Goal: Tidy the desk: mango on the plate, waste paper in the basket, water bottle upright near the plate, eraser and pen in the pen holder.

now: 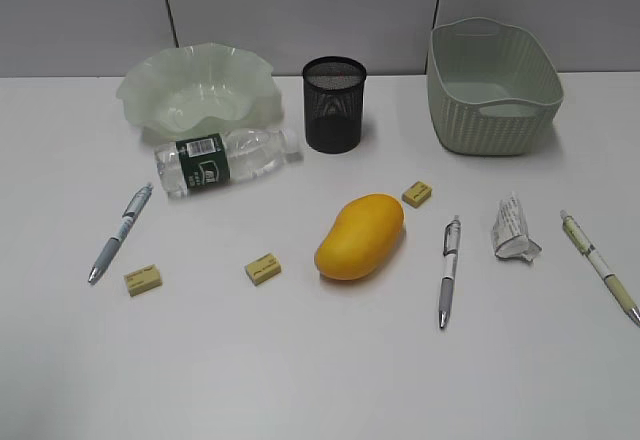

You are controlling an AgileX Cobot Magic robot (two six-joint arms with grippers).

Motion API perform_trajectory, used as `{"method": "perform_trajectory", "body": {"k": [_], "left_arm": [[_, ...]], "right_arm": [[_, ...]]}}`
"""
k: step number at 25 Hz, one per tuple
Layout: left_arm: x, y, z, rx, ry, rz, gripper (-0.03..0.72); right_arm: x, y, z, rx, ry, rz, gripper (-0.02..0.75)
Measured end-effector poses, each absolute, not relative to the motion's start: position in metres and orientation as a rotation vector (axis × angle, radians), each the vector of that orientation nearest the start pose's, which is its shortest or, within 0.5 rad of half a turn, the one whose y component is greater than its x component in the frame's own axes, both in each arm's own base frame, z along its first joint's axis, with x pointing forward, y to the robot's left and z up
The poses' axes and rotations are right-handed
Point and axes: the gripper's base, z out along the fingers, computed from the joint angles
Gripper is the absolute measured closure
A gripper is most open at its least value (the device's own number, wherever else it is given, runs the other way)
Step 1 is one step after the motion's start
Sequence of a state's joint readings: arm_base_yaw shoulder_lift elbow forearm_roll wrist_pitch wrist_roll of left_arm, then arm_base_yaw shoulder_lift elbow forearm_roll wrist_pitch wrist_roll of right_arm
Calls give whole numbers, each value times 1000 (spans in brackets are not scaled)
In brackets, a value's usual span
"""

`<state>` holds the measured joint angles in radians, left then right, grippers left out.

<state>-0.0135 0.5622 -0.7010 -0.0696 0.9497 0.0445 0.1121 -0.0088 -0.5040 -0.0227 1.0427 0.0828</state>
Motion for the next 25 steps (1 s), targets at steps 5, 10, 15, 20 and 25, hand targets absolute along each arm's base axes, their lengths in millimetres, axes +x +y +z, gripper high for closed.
{"method": "perform_trajectory", "body": {"k": [5, 10, 15, 20, 25], "left_arm": [[105, -9, 318, 34, 2339, -120, 117], [123, -12, 310, 14, 2409, -169, 117], [139, -13, 301, 0, 2461, -180, 117], [159, -13, 288, -13, 2528, -180, 117], [175, -13, 277, -17, 2562, -175, 117]], "right_arm": [[-6, -2, 280, -29, 2014, 97, 279], [-6, -2, 280, -29, 2014, 97, 279], [-6, -2, 280, -29, 2014, 97, 279], [-6, -2, 280, -29, 2015, 98, 279], [-6, -2, 280, -29, 2015, 98, 279]]}}
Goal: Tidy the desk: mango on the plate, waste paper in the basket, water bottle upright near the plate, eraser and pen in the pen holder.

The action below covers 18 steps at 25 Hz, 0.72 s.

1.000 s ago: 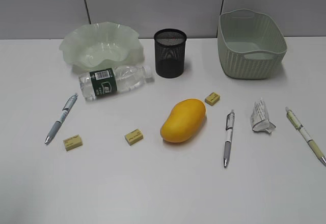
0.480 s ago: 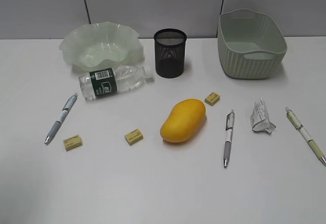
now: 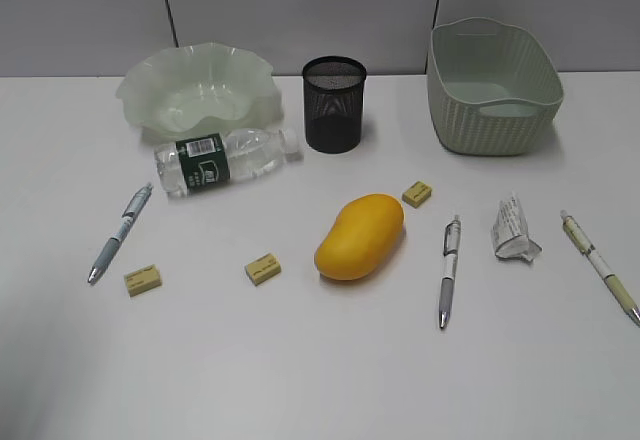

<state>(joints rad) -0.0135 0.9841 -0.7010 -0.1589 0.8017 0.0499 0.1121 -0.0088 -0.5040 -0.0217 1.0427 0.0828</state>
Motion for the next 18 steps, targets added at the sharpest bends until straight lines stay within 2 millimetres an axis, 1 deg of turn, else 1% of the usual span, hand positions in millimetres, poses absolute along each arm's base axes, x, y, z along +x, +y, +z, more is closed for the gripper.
{"method": "perform_trajectory", "body": {"k": [7, 10, 16, 18], "left_arm": [[194, -13, 260, -3, 2613, -163, 117], [203, -13, 258, 14, 2623, -157, 117], [232, -13, 276, 26, 2589, -154, 117], [241, -13, 280, 31, 2602, -159, 117]], "right_arm": [[-6, -2, 280, -29, 2015, 98, 279], [-6, -2, 280, -29, 2015, 98, 279], [-6, -2, 280, -29, 2015, 98, 279], [-6, -2, 280, -29, 2015, 98, 279]]}}
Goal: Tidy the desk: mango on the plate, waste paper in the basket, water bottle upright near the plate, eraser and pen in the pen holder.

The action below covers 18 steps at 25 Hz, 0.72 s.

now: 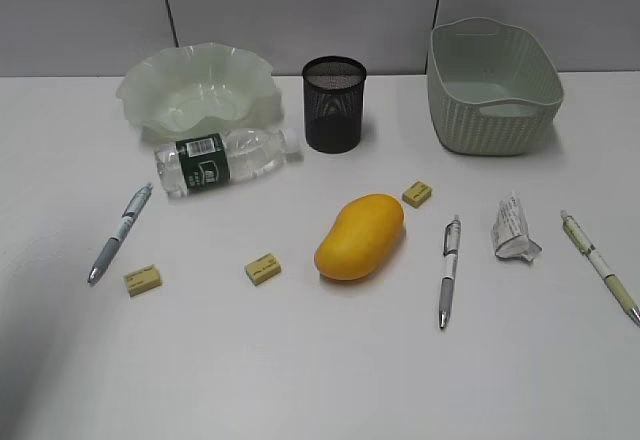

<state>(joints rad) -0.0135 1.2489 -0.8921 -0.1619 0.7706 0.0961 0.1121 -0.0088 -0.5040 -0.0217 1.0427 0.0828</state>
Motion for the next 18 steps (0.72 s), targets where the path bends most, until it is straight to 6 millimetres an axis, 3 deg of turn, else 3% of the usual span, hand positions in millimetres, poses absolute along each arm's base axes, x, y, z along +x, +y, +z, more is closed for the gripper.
{"method": "perform_trajectory", "body": {"k": [12, 18], "left_arm": [[277, -18, 297, 51, 2633, -210, 117], [276, -44, 297, 201, 2632, -246, 117]], "right_arm": [[-6, -2, 280, -29, 2015, 98, 279], [-6, -2, 280, -29, 2015, 98, 279]]}}
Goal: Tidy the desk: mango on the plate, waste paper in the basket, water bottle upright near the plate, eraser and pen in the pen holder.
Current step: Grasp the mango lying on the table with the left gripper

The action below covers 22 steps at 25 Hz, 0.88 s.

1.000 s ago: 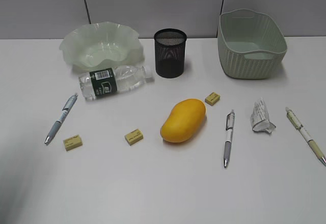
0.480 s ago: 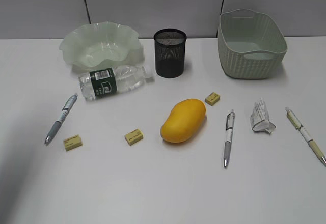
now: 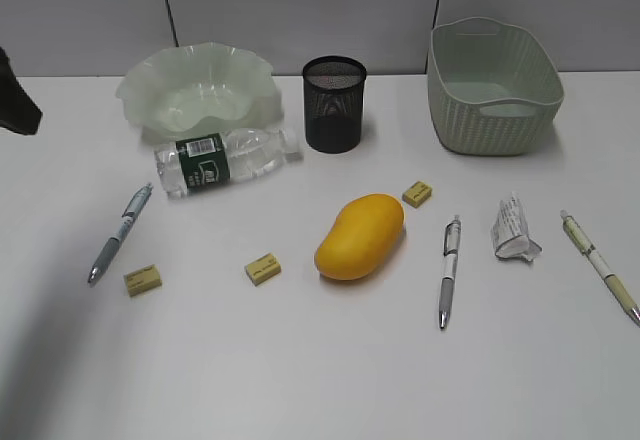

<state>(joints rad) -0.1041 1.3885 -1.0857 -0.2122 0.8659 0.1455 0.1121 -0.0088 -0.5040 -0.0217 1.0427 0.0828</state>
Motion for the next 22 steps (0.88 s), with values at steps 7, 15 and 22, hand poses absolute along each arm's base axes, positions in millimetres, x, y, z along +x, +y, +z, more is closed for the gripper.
{"method": "perform_trajectory", "body": {"k": [7, 15, 22], "left_arm": [[273, -80, 295, 377, 2627, -284, 117], [271, -110, 289, 504, 2607, -314, 117], [277, -130, 286, 580, 2595, -330, 116]], "right_arm": [[-6, -2, 280, -29, 2015, 98, 279], [-6, -2, 280, -29, 2015, 98, 279], [-6, -2, 280, -29, 2015, 98, 279]]}}
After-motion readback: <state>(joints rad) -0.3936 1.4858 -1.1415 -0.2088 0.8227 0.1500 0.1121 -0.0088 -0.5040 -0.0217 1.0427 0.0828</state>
